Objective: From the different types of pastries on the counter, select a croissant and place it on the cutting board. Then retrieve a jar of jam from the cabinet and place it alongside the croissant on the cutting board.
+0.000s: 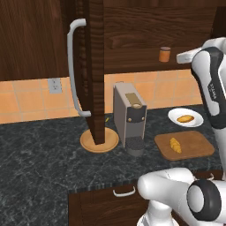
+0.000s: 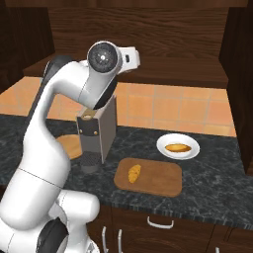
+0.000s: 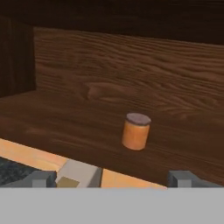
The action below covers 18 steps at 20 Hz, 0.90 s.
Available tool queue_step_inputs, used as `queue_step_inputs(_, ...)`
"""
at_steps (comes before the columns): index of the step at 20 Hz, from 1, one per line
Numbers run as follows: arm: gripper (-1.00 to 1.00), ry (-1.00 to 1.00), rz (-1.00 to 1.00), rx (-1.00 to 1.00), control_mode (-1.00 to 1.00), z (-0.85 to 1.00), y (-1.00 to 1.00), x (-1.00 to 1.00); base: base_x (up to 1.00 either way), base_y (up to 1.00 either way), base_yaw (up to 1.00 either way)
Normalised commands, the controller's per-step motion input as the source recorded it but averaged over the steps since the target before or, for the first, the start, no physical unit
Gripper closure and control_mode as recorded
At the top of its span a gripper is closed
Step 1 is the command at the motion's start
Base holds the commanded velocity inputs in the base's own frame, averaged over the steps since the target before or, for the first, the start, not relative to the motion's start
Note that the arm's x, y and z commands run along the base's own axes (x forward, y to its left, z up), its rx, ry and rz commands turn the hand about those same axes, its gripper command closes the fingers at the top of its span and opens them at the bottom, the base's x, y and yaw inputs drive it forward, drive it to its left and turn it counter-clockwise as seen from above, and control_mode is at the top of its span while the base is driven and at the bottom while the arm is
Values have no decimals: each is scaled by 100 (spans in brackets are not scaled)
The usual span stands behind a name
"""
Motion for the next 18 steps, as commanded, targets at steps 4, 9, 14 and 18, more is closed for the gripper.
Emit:
queue_step_inputs(4,-100,13,-15,2,-100,0,-12,69,0,0,0)
queue_step_inputs(9,-100,1,-1,11,-100,-5,-12,24,0,0,0)
queue_step_inputs(14,-100,2,-1,16,-100,-9,-27,38,0,0,0)
queue_step_inputs(18,-100,0,0,0,-100,0,0,1,0,0,0)
